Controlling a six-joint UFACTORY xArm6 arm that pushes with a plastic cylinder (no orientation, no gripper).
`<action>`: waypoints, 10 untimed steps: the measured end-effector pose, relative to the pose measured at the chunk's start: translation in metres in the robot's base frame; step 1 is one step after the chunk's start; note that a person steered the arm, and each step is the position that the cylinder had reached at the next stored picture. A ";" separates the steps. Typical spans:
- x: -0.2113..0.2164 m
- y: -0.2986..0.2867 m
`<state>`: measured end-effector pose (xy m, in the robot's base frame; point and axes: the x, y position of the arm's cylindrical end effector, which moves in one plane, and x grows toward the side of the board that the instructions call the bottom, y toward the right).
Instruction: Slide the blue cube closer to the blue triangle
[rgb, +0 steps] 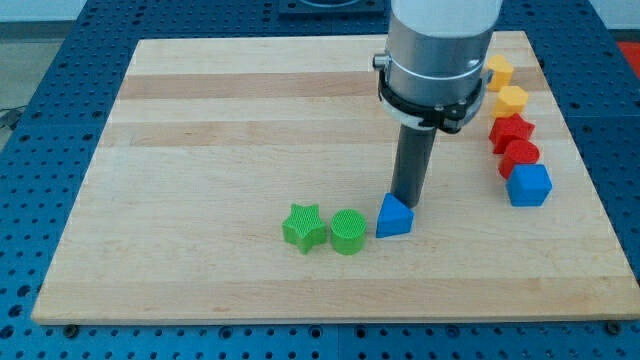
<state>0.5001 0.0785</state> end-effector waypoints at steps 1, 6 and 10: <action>0.019 0.000; 0.045 0.101; 0.038 0.211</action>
<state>0.5377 0.2895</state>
